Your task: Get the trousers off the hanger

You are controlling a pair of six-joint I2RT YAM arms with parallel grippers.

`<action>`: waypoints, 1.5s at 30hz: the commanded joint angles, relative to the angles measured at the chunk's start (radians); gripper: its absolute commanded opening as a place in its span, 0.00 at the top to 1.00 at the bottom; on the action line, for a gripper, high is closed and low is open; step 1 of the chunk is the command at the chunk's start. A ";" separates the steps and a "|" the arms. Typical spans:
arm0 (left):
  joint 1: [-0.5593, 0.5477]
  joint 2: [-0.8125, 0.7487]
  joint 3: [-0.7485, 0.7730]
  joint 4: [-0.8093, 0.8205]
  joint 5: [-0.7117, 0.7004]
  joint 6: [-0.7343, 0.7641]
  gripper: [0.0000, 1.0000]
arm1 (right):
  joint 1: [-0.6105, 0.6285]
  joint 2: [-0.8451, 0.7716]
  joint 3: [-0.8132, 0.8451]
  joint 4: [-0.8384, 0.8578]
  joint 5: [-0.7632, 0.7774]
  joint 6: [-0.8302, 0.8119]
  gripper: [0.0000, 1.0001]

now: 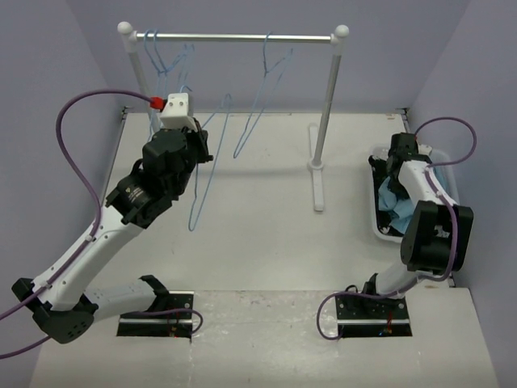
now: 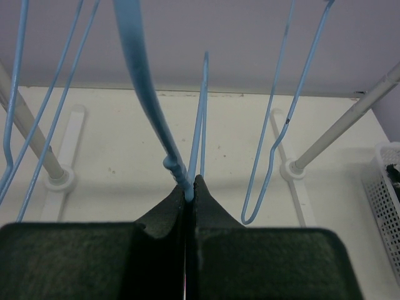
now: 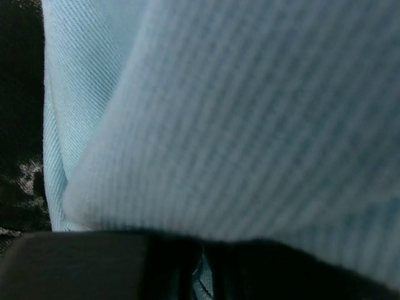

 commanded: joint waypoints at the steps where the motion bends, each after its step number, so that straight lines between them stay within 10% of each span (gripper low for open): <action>1: 0.001 0.021 0.057 0.056 -0.022 0.036 1.00 | 0.000 0.090 -0.022 0.010 -0.154 -0.033 0.88; 4: 0.001 0.038 0.094 0.068 0.009 0.063 1.00 | 0.002 0.045 -0.013 0.004 -0.197 -0.021 0.42; 5: 0.001 0.043 0.104 0.073 0.021 0.077 1.00 | 0.002 0.016 -0.011 0.001 -0.212 -0.018 0.08; 6: 0.001 0.049 0.133 0.080 0.047 0.102 1.00 | 0.003 -0.058 -0.008 0.003 -0.231 -0.018 0.01; 19: 0.146 0.360 0.471 0.151 0.184 0.274 1.00 | 0.013 -0.659 -0.019 0.135 -0.636 -0.064 0.01; 29: 0.206 0.650 0.853 0.180 0.169 0.381 1.00 | 0.013 -0.808 -0.057 0.161 -0.710 -0.047 0.01; 45: 0.241 0.770 0.827 0.292 0.115 0.380 1.00 | 0.013 -0.830 -0.074 0.161 -0.666 -0.053 0.01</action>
